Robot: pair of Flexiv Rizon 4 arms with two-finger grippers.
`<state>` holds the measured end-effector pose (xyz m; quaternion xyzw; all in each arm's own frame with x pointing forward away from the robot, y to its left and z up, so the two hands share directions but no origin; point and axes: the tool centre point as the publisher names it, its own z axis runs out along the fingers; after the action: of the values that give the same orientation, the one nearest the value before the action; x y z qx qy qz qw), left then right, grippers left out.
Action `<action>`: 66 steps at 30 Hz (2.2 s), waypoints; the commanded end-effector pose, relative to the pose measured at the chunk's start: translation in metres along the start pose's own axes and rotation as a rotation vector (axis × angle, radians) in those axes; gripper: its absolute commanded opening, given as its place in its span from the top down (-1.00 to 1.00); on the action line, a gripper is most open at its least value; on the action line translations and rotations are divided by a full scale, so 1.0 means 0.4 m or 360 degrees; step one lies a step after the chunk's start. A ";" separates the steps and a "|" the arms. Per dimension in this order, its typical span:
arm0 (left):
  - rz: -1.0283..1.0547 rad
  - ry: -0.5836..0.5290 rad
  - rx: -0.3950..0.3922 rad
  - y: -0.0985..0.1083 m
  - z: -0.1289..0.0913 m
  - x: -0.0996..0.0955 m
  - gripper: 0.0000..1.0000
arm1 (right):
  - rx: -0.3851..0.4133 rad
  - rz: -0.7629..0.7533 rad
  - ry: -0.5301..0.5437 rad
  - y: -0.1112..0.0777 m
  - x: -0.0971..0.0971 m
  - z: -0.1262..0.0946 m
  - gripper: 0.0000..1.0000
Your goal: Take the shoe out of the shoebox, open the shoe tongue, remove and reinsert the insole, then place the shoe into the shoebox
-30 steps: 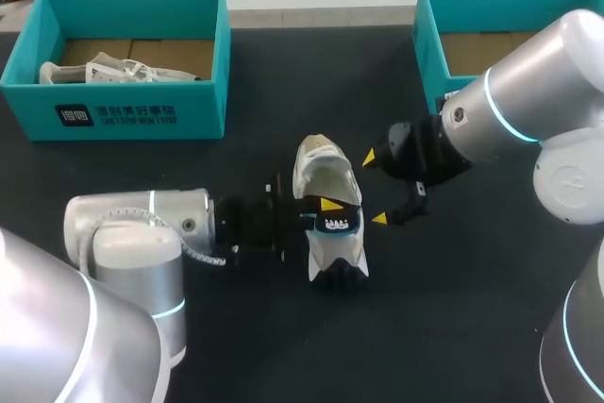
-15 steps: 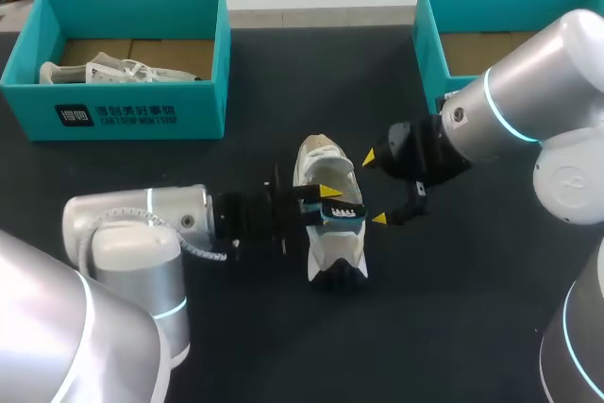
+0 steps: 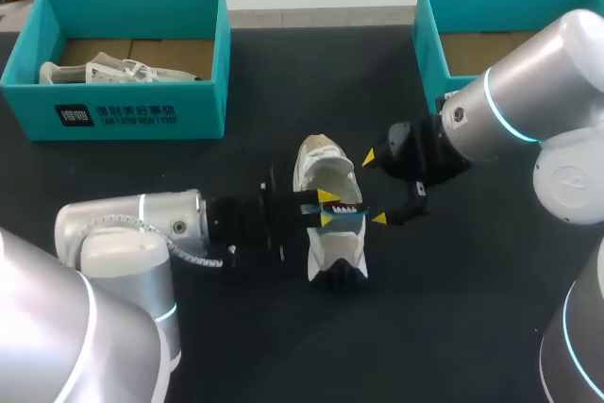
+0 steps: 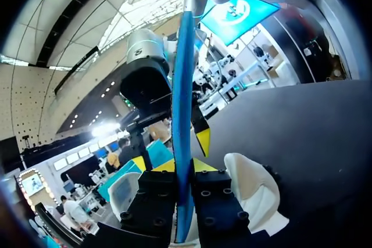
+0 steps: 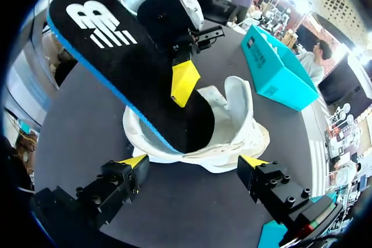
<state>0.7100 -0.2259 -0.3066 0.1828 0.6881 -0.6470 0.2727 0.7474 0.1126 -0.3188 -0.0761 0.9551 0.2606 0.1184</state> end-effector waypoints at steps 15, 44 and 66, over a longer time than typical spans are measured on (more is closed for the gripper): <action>0.0263 0.0073 -0.0080 0.077 0.022 0.042 1.00 | 0.0000 0.0000 -0.0004 0.000 0.002 0.002 -1.00; 0.0311 0.0023 -0.0069 0.052 0.008 0.004 0.80 | 0.0000 0.0000 -0.0004 0.000 0.002 0.002 -1.00; 0.0330 0.0104 -0.0083 0.112 0.014 0.036 1.00 | 0.0000 0.0000 -0.0004 0.000 0.002 0.002 -1.00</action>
<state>0.7197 -0.2243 -0.3436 0.2644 0.6921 -0.5894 0.3219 0.7474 0.1126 -0.3188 -0.0760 0.9552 0.2605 0.1185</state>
